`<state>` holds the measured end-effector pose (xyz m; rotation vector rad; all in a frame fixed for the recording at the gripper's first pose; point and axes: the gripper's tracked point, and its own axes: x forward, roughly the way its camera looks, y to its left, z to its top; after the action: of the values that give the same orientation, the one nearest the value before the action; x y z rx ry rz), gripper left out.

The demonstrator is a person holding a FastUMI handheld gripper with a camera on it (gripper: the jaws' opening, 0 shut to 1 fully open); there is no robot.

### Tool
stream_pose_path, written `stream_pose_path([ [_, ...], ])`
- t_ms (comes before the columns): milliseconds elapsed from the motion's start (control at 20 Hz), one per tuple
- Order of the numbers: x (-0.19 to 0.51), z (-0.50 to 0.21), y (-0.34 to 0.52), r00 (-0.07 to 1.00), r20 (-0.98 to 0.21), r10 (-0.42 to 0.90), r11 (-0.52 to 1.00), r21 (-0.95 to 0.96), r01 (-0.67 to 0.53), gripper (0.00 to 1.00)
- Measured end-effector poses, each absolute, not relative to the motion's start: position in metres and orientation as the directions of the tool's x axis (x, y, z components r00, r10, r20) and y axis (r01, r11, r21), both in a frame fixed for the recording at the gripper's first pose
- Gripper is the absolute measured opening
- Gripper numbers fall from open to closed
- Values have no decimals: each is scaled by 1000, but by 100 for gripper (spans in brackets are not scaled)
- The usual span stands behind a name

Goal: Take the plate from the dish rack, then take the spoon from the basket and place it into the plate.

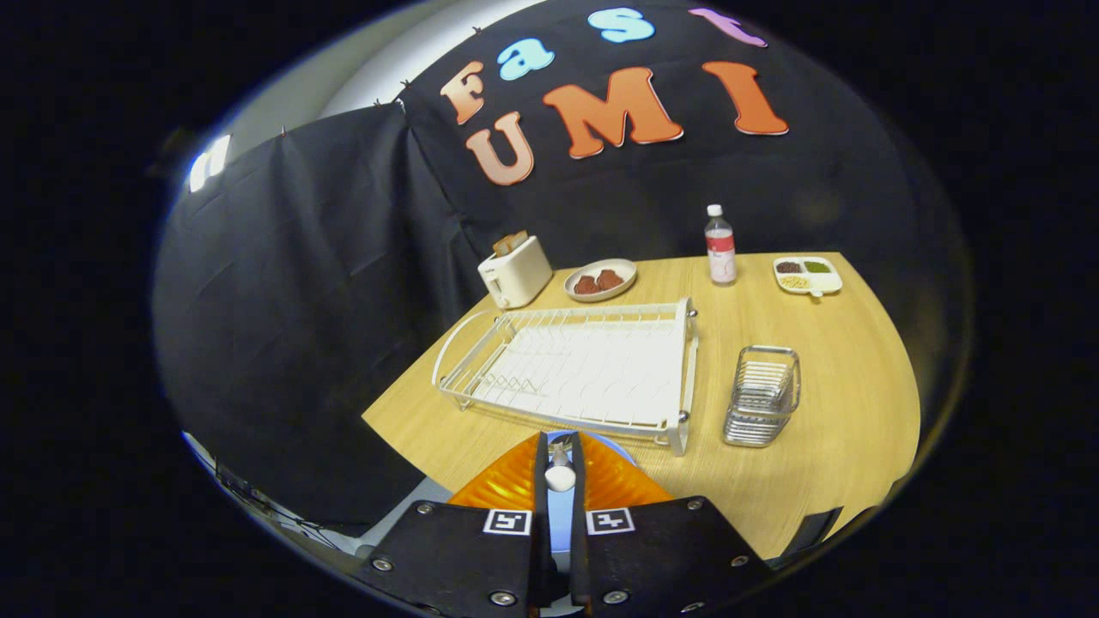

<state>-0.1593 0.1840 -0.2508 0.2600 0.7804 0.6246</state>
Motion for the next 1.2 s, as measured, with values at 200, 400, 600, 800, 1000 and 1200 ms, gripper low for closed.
stream_pose_path([
  [200, -168, -280, 206, 494, -601, 628, 776, 428, -464, 9],
  [400, -168, -297, 216, 467, -611, 639, 763, 425, -487, 9],
  [600, -159, -305, 224, 457, -615, 642, 756, 409, -512, 9],
  [800, -146, -311, 222, 478, -611, 631, 768, 405, -496, 10],
  [1000, -150, -327, 211, 443, -674, 591, 796, 396, -459, 14],
  [1200, -166, -344, 187, 392, -755, 526, 835, 372, -406, 24],
])
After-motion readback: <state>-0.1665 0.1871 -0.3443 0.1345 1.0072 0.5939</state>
